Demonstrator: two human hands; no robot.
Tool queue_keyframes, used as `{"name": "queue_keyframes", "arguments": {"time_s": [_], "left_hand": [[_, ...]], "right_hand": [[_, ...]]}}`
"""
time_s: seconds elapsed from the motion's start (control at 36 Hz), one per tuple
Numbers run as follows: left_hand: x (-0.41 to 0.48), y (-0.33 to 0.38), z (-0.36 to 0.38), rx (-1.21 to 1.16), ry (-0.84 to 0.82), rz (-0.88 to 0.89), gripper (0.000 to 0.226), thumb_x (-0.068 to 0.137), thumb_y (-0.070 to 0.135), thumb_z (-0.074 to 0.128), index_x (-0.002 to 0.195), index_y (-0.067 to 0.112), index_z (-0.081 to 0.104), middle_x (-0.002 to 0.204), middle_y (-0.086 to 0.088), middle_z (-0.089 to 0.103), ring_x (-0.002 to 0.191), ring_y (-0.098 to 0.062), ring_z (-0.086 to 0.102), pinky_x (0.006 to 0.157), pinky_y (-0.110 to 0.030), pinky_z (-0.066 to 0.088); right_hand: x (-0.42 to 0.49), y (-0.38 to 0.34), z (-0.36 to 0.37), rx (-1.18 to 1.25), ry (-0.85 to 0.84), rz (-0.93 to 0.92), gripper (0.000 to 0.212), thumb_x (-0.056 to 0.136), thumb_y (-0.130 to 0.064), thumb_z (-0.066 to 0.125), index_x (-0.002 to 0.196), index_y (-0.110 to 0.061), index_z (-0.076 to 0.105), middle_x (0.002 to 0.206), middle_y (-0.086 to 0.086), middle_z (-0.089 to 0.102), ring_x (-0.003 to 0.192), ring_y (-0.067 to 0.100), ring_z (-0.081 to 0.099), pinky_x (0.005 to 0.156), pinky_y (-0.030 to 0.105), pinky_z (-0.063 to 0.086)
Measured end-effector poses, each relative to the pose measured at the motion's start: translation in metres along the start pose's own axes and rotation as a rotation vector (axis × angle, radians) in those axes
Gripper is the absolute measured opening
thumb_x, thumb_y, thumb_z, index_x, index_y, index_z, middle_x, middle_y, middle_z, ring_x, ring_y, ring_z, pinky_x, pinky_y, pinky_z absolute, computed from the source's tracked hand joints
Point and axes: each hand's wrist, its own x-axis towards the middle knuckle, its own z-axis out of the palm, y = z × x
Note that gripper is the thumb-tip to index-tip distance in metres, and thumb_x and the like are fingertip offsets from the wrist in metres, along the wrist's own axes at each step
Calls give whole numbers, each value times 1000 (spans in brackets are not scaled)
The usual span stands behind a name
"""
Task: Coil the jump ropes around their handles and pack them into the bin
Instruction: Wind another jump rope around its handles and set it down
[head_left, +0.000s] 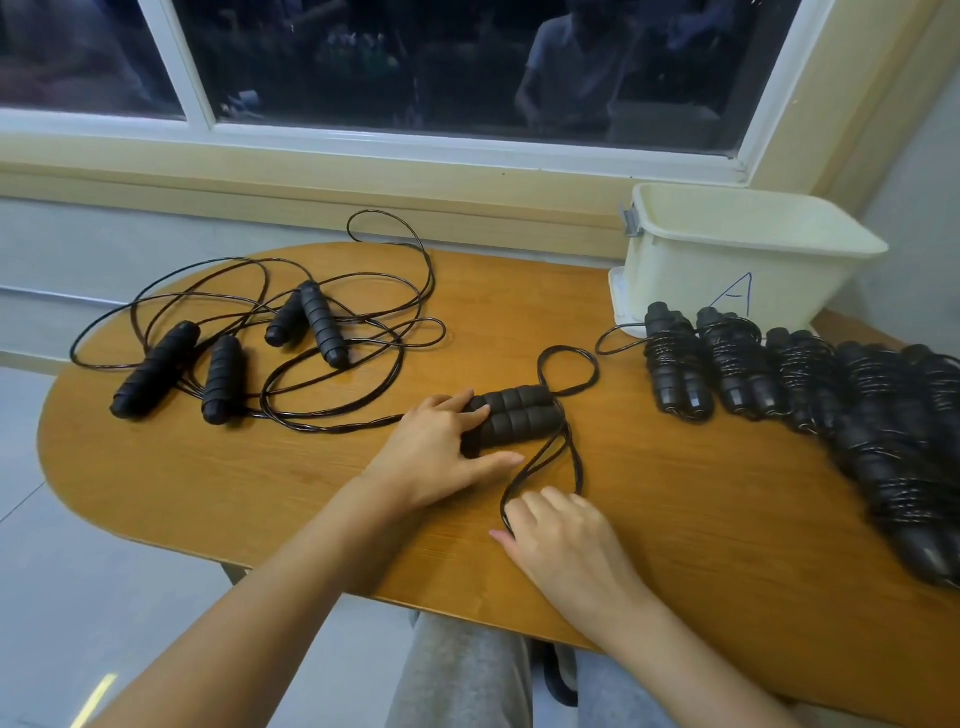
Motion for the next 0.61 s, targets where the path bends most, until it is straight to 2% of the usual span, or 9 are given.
{"name": "queue_keyframes", "arguments": {"time_s": [0.08, 0.19, 0.22, 0.33, 0.42, 0.47, 0.53, 0.61], "left_hand": [[-2, 12, -6, 62, -58, -19, 105, 70, 81, 55, 152, 19, 34, 164, -4, 19, 149, -28, 16, 118, -45, 22], [-5, 27, -9, 170, -119, -48, 109, 72, 76, 62, 155, 14, 26, 164, -9, 15, 150, -32, 10, 119, -43, 19], [-5, 30, -9, 188, -125, -51, 110, 73, 75, 64, 155, 13, 26, 163, -10, 16, 149, -33, 11, 119, -43, 19], [-3, 33, -9, 239, -125, -65, 105, 76, 67, 68, 155, 13, 24, 163, -13, 15, 149, -35, 13, 120, -43, 17], [-2, 32, -5, 265, -111, -69, 99, 79, 59, 70, 155, 13, 25, 163, -14, 15, 148, -37, 15, 120, -44, 17], [-1, 31, -2, 246, -88, -68, 93, 79, 53, 71, 154, 14, 29, 162, -13, 18, 147, -36, 16, 120, -44, 20], [0, 28, -1, 215, -58, -60, 88, 81, 47, 70, 153, 16, 32, 162, -11, 21, 147, -34, 18, 119, -43, 22], [2, 18, 1, 151, -11, -44, 82, 83, 39, 71, 153, 20, 32, 162, -6, 23, 146, -30, 21, 119, -43, 25]], "right_hand": [[-2, -6, 0, -12, -27, 21, 28, 92, -34, 49, 83, -16, 68, 71, -2, 59, 65, 15, 56, 55, 28, 48], [-7, -15, -4, 11, -48, 40, 35, 94, -28, 44, 99, -9, 73, 84, 4, 68, 84, 21, 64, 78, 34, 57], [-9, -16, -6, 11, -61, 47, 36, 93, -27, 44, 102, -8, 73, 85, 5, 68, 84, 21, 64, 78, 33, 57], [-10, -20, -13, 26, -102, 61, 38, 92, -26, 44, 107, -6, 73, 81, 2, 66, 75, 17, 61, 66, 29, 54], [-12, -18, -14, 35, -102, 37, 29, 86, -22, 66, 109, -7, 73, 79, -1, 64, 72, 15, 58, 60, 25, 51], [-14, -14, -13, 62, -126, 36, 36, 79, -18, 77, 114, -8, 72, 80, -2, 62, 72, 14, 56, 58, 23, 49], [-13, -8, -13, 99, -144, 39, 35, 82, -19, 75, 115, -10, 70, 82, -4, 61, 72, 12, 56, 55, 21, 48], [-8, 8, -17, 173, -158, 55, 20, 88, -28, 64, 101, -16, 71, 81, -6, 62, 71, 10, 57, 50, 20, 51]]}}
